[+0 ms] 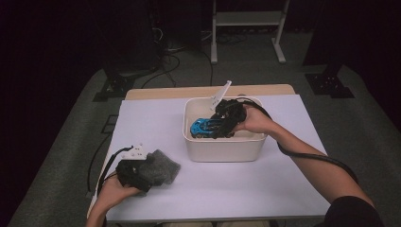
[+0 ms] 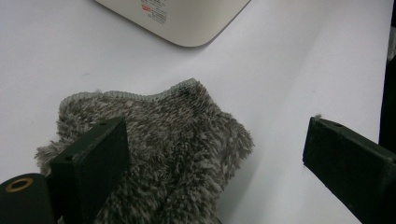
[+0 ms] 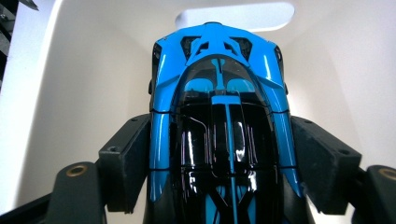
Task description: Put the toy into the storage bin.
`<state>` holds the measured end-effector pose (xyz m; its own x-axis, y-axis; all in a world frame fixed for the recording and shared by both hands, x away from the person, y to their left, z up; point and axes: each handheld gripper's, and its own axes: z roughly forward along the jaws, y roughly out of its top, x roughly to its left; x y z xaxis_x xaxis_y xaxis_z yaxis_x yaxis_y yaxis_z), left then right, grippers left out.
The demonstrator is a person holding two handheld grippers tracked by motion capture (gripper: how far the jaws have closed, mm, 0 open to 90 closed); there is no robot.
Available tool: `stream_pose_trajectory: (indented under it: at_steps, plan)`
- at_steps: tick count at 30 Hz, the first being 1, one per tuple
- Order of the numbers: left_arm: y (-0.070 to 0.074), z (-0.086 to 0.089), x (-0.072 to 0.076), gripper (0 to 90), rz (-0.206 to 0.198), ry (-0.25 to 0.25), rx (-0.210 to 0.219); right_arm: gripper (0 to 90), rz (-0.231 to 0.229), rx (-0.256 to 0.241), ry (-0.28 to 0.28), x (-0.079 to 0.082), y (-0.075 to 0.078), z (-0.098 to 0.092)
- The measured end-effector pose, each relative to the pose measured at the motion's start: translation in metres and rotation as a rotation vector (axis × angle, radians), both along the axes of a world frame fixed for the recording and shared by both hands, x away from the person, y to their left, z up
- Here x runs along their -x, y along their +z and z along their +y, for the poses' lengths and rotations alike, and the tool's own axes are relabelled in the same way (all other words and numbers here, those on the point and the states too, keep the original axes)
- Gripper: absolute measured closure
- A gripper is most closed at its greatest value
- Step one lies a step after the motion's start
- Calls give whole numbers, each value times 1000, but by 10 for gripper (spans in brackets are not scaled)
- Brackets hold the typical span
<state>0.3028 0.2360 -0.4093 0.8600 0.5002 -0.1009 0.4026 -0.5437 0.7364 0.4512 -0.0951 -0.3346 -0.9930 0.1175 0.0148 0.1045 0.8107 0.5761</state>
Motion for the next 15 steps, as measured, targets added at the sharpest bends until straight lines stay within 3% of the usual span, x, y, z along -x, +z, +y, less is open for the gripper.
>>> stream_pose_trajectory:
  at_steps: [15]
  plan:
    - [1, 1, 0, 64, -5, -5, 3, 252, 18, 40, 2, -2, -10, 3]
